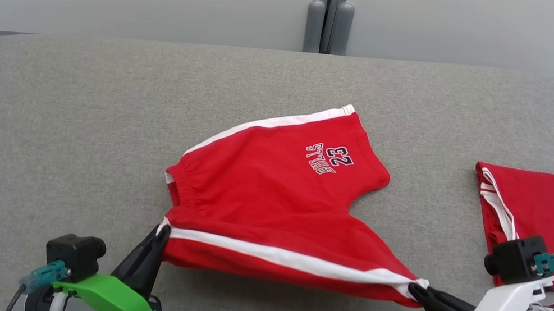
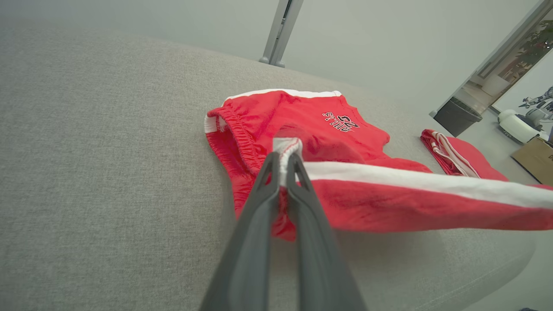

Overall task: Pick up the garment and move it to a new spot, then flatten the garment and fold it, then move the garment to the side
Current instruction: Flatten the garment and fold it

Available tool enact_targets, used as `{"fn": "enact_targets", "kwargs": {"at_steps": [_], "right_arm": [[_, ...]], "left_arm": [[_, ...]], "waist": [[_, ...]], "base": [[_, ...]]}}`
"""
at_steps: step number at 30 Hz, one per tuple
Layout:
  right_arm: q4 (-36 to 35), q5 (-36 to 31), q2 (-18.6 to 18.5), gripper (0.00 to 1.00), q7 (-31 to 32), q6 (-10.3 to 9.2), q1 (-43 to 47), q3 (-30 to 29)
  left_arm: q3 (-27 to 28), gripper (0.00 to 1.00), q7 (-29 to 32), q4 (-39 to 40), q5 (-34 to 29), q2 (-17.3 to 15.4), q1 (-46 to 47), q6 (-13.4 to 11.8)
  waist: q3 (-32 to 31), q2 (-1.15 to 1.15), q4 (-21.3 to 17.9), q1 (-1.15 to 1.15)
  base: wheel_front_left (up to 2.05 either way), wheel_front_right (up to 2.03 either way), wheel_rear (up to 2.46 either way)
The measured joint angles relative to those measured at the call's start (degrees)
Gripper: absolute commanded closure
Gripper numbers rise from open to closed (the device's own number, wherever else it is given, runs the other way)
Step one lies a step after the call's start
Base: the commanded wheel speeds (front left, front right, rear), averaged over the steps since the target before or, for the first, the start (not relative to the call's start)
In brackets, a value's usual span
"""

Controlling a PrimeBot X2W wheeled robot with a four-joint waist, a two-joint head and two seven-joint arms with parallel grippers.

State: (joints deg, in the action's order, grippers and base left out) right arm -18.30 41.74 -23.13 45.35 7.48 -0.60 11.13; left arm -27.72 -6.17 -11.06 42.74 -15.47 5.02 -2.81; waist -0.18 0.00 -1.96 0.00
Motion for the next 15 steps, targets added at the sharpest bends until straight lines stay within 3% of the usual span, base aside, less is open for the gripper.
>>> {"fn": "enact_targets", "kwargs": {"at_steps": [9,15], "right_arm": [[-2.29,-0.27,1.13,1.00,0.87,0.00,2.04,-1.51],[1.79,-3.81,-1.47,1.00,-2.18,0.00,-3.38,-0.25]], "left_arm": [[-0.35,1.00,3.54,5.13,0.36,-1.58,-2.65,-2.52],[-2.42,1.00,7.13,5.11,-0.34,0.10,0.75,-3.93]], "waist": [[-0.40,0.00,1.70,0.00],[0.82,0.00,3.01,0.00]], "base": [[0.00,0.00,0.00],[0.00,0.00,0.00]]}}
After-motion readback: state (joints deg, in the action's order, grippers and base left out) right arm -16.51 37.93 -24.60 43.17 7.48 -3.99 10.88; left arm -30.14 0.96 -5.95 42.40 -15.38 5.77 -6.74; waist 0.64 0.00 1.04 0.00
